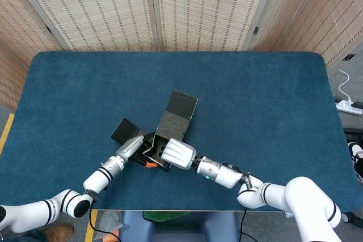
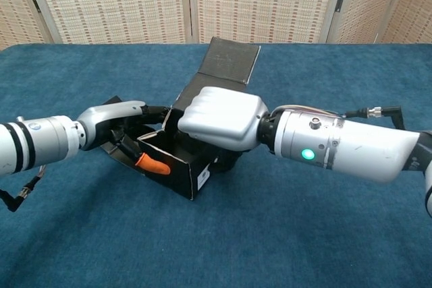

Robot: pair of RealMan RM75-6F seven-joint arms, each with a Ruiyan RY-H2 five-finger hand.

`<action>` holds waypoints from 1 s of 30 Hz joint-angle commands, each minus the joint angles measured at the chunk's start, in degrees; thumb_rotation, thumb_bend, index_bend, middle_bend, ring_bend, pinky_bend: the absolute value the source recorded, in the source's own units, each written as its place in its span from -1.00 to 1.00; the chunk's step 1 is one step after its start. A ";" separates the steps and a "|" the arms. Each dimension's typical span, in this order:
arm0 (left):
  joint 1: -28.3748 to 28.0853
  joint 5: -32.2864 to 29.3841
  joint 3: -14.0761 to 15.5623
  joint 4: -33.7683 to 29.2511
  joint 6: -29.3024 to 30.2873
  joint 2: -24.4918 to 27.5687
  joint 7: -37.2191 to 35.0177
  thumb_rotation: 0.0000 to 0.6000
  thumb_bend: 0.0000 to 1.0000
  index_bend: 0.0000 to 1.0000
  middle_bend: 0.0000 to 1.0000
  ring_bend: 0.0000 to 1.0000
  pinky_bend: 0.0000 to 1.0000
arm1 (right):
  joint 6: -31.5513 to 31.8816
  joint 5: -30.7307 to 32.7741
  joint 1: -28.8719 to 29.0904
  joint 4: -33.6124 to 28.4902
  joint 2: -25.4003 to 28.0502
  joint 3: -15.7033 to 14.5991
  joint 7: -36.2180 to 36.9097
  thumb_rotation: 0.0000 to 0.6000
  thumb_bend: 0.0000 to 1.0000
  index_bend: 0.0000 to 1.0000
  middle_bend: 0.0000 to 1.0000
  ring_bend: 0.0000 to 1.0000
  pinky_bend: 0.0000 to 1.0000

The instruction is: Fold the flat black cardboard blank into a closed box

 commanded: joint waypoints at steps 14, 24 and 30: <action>0.84 -0.91 -0.29 -0.28 1.24 0.29 1.55 1.00 -0.62 -0.39 -0.30 -0.17 0.00 | 3.27 -2.80 0.03 0.12 2.36 -1.52 1.61 1.00 -0.62 0.25 0.16 0.59 1.00; 1.39 -2.03 -0.55 -3.26 2.86 1.00 4.67 1.00 -0.62 -0.70 -0.65 -0.76 -0.26 | 5.56 -2.35 -2.18 -3.18 5.74 -1.90 0.42 1.00 -0.92 -0.99 -0.82 0.45 1.00; 1.97 -2.63 -0.79 -6.00 4.38 2.19 6.73 1.00 -0.62 -0.86 -0.87 -0.98 -0.50 | 7.95 0.51 -5.86 -7.92 8.94 -1.31 -0.17 1.00 -0.92 -1.00 -0.88 0.43 1.00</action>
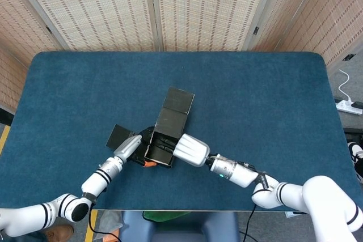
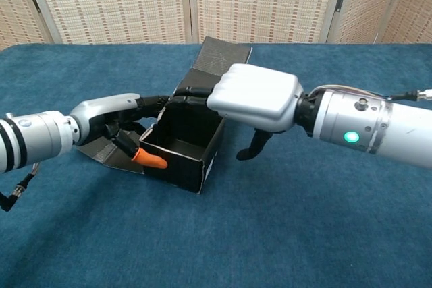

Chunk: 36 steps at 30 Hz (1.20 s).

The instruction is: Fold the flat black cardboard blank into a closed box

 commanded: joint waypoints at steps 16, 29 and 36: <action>5.56 2.22 -1.14 -9.46 10.58 7.81 0.95 1.00 -0.62 -0.94 -1.00 -1.00 -0.67 | -2.73 26.93 -16.67 -28.59 11.08 1.76 12.45 1.00 -0.92 -1.00 -0.75 0.40 1.00; 7.65 3.99 -0.92 -13.17 13.09 10.65 -1.18 1.00 -0.62 -1.00 -1.00 -1.00 -0.73 | -11.75 48.21 -11.52 -25.52 -1.21 11.28 10.02 1.00 -1.00 -1.00 -1.00 0.32 1.00; 7.99 4.39 -0.82 -13.31 12.88 11.58 -2.71 1.00 -0.62 -1.00 -1.00 -1.00 -0.74 | -12.76 56.06 -6.87 -23.73 -5.23 15.24 3.69 1.00 -1.00 -1.00 -1.00 0.32 1.00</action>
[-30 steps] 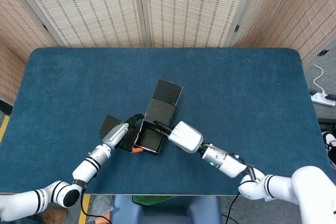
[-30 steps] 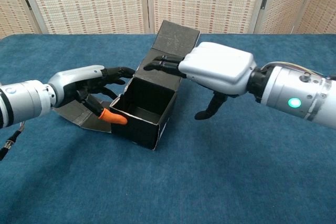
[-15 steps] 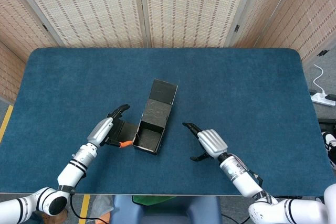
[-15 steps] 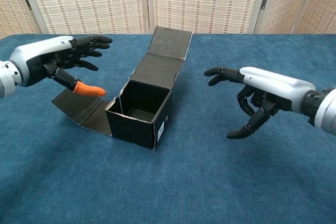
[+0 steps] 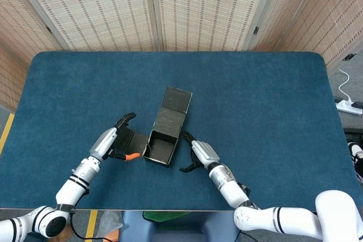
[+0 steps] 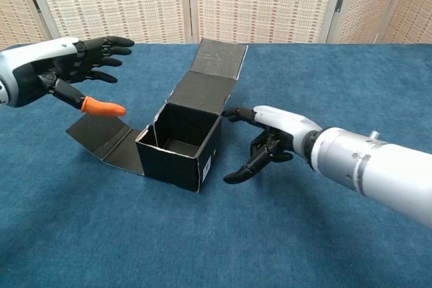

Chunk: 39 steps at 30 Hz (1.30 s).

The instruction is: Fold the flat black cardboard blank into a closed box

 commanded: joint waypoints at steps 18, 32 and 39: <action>-0.22 0.88 0.69 1.06 -1.67 0.39 -2.04 1.00 -0.62 -1.00 -1.00 -1.00 -0.74 | -2.23 12.33 5.83 1.84 0.31 4.10 -6.74 1.00 -1.00 -1.00 -1.00 0.30 1.00; -0.33 1.19 0.88 2.24 -2.35 0.25 -3.94 1.00 -0.62 -1.00 -1.00 -1.00 -0.74 | 2.19 6.42 4.15 9.57 -10.68 5.52 0.11 1.00 -1.00 -1.00 -1.00 0.30 1.00; -0.03 1.95 1.27 2.68 -2.24 0.47 -5.16 1.00 -0.62 -1.00 -1.00 -1.00 -0.74 | 4.36 2.52 4.37 17.22 -17.21 7.35 3.02 1.00 -0.99 -0.99 -0.73 0.38 1.00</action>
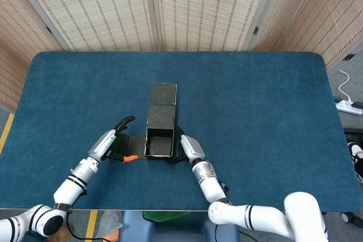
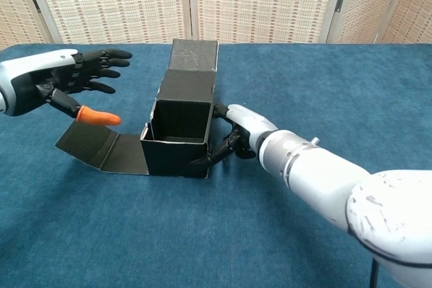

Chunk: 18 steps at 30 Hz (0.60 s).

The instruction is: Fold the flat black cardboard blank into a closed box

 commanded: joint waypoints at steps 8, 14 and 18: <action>2.20 0.88 -0.31 0.26 5.33 -0.16 0.99 1.00 -0.62 -0.92 -0.96 -0.93 -0.49 | 2.25 -8.68 1.34 12.30 -7.69 4.10 6.43 1.00 -0.60 -0.13 0.09 0.54 1.00; 4.58 6.52 0.49 0.26 13.06 -0.42 2.31 1.00 -0.60 -0.08 -0.10 0.30 0.54 | -0.03 -9.40 0.77 9.07 -4.38 9.42 12.05 1.00 -0.57 0.04 0.24 0.55 1.00; 3.54 15.04 4.47 -1.50 12.20 2.71 -2.63 1.00 -0.54 0.14 0.16 0.62 0.73 | -2.24 -8.72 0.29 3.69 -0.38 12.77 14.54 1.00 -0.56 0.04 0.24 0.55 1.00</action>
